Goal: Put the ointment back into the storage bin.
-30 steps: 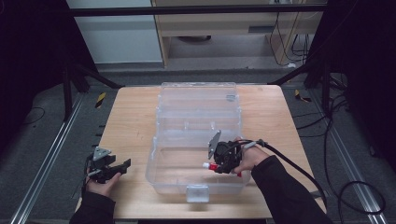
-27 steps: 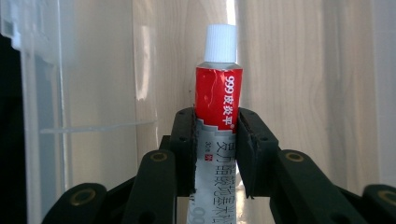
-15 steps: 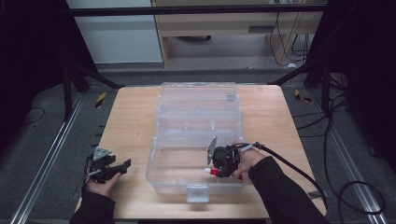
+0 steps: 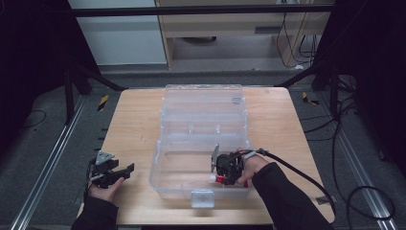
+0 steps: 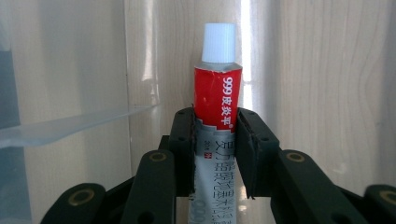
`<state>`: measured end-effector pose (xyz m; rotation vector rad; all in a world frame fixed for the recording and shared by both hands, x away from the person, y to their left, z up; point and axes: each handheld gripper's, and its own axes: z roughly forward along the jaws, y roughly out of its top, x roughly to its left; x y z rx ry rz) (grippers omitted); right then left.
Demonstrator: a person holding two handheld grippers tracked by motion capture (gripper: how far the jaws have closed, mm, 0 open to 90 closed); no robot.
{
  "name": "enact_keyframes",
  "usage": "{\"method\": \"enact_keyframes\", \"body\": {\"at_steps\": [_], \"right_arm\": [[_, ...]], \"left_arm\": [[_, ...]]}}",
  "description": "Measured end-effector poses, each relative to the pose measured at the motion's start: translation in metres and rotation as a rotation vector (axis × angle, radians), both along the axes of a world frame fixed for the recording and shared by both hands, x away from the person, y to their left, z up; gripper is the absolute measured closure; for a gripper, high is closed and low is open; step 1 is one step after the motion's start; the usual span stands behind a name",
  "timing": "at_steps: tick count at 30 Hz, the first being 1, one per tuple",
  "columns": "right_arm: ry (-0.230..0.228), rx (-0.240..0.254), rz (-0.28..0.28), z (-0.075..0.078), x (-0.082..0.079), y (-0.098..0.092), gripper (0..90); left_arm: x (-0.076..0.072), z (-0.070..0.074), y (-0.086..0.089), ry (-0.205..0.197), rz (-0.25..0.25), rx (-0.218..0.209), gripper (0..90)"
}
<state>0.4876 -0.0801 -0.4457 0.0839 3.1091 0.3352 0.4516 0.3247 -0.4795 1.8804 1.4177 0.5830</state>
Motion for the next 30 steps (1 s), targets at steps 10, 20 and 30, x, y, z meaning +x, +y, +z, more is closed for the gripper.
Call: {"method": "enact_keyframes", "body": {"at_steps": [10,20,30], "right_arm": [[0.001,0.012,-0.025,0.002,0.0,-0.001,66.3],[-0.125,0.238,-0.171,0.044,-0.008,-0.029,50.1],[-0.234,0.549,-0.439,0.07,-0.026,-0.085,27.0]], "left_arm": [[0.0,0.0,0.0,0.002,-0.002,0.0,30.2],[0.0,0.0,-0.001,-0.001,0.0,-0.006,29.9],[0.0,0.0,-0.001,0.001,0.0,-0.003,29.5]]}}
